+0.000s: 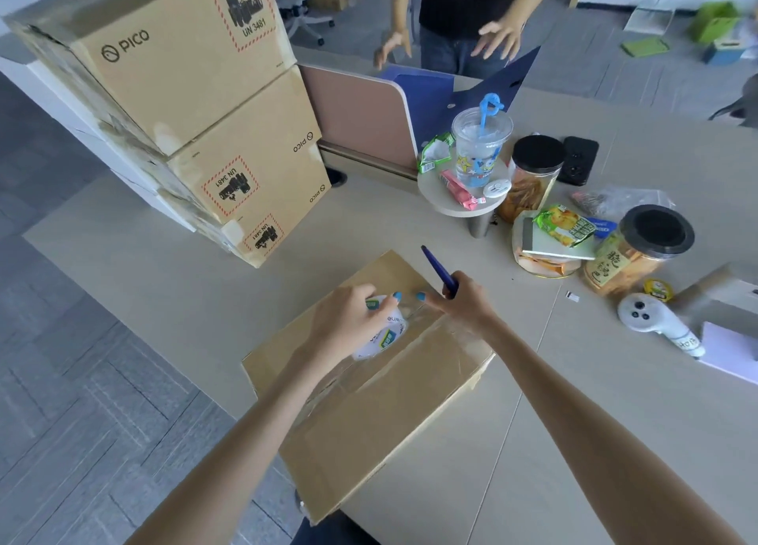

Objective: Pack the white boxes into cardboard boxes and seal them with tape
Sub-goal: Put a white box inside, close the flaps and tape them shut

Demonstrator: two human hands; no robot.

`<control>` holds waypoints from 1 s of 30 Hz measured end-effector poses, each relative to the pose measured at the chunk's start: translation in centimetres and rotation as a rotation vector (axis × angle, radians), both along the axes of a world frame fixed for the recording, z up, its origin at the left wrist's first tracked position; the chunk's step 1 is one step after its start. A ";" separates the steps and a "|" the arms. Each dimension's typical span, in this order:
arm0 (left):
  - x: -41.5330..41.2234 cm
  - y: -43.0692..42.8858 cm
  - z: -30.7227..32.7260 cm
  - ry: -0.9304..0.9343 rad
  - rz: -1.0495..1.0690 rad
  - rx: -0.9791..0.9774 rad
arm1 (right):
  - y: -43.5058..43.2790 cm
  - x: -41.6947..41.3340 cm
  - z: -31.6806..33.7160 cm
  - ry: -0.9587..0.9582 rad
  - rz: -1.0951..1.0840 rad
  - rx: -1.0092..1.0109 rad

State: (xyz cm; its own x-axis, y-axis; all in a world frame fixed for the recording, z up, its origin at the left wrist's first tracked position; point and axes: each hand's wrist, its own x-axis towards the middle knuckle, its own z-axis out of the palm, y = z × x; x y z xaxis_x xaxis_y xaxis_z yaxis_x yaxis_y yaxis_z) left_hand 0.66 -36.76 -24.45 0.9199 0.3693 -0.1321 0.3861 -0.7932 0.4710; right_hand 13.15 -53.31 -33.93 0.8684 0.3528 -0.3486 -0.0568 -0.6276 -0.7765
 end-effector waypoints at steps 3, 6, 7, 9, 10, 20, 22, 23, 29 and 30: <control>0.6 -0.9 0.1 0.015 -0.088 -0.151 | -2.5 -0.6 0.0 -0.030 -0.092 -0.034; 1.1 -1.7 0.8 0.044 -0.156 -0.426 | -5.2 -1.2 -0.1 -0.034 -0.189 -0.059; 1.3 -1.9 1.1 0.063 -0.166 -0.512 | -6.2 -1.4 -0.3 -0.031 -0.223 -0.066; 1.7 -2.3 1.6 0.112 -0.213 -0.616 | -8.2 -1.9 -0.5 -0.029 -0.296 -0.089; 2.0 -2.5 1.8 0.135 -0.260 -0.633 | -9.1 -2.1 -0.5 -0.028 -0.329 -0.098; 2.6 -2.7 2.7 0.097 -0.358 -0.287 | -11.9 -2.8 0.1 0.004 -0.403 -0.083; 1.9 -1.3 2.6 0.065 -0.322 0.003 | -11.9 -2.8 0.2 0.000 -0.403 -0.087; 1.5 -0.9 2.4 0.047 -0.336 0.068 | -11.9 -2.8 0.1 0.001 -0.403 -0.086; -1.2 2.9 3.1 0.032 -0.317 -0.592 | -12.0 -2.4 -0.3 0.013 -0.392 -0.067; -1.6 3.7 2.9 0.036 -0.304 -0.480 | -12.1 -2.4 -0.3 0.016 -0.388 -0.064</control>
State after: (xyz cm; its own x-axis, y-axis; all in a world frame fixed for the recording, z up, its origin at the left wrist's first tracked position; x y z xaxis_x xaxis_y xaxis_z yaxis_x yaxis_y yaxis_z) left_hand -0.97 -33.08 -21.53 0.9672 -0.0205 -0.2533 0.1966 -0.5713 0.7968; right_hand 10.73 -65.36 -34.25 0.9272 -0.0239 -0.3737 -0.3112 -0.6044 -0.7334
